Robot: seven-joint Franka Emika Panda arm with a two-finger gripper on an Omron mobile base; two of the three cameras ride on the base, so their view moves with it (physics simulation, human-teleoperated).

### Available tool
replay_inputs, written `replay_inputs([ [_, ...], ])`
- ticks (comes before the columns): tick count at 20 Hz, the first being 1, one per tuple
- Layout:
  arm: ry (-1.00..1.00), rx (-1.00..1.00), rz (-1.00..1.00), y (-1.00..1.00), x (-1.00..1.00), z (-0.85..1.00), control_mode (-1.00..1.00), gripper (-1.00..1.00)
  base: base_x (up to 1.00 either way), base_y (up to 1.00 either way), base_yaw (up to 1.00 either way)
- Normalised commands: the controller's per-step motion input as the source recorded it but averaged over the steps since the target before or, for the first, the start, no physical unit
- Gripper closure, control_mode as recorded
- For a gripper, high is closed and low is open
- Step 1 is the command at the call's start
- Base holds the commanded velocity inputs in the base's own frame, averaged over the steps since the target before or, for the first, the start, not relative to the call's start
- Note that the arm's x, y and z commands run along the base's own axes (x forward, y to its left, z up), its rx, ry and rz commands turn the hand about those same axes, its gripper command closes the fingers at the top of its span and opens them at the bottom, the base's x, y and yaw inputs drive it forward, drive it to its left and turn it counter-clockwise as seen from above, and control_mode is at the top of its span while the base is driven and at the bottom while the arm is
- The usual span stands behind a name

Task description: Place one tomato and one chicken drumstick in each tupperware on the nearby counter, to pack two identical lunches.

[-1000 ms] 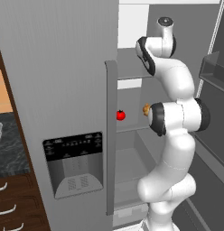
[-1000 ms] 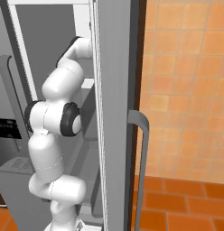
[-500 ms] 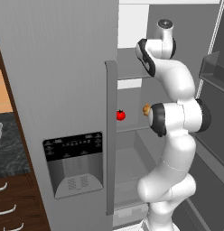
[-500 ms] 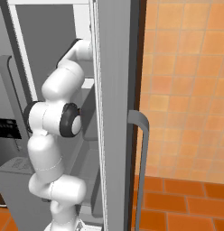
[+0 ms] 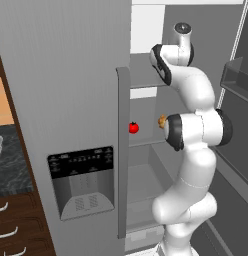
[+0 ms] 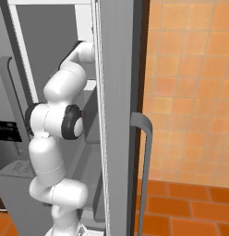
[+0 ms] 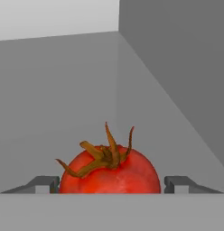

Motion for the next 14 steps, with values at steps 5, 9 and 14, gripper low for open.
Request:
replay_inputs([
  [5, -0.01, 0.01, 0.00, 0.01, -0.04, -0.12, -1.00, 1.00, 0.00, 0.00, 0.00],
  [9, -0.15, 0.01, 0.00, 0.29, -0.67, 0.00, -1.00, 1.00, 0.00, 0.00, 0.00],
  [14, -0.41, 0.02, 0.02, 0.41, -0.98, 0.00, -1.00, 1.00, 0.00, 0.00, 0.00],
])
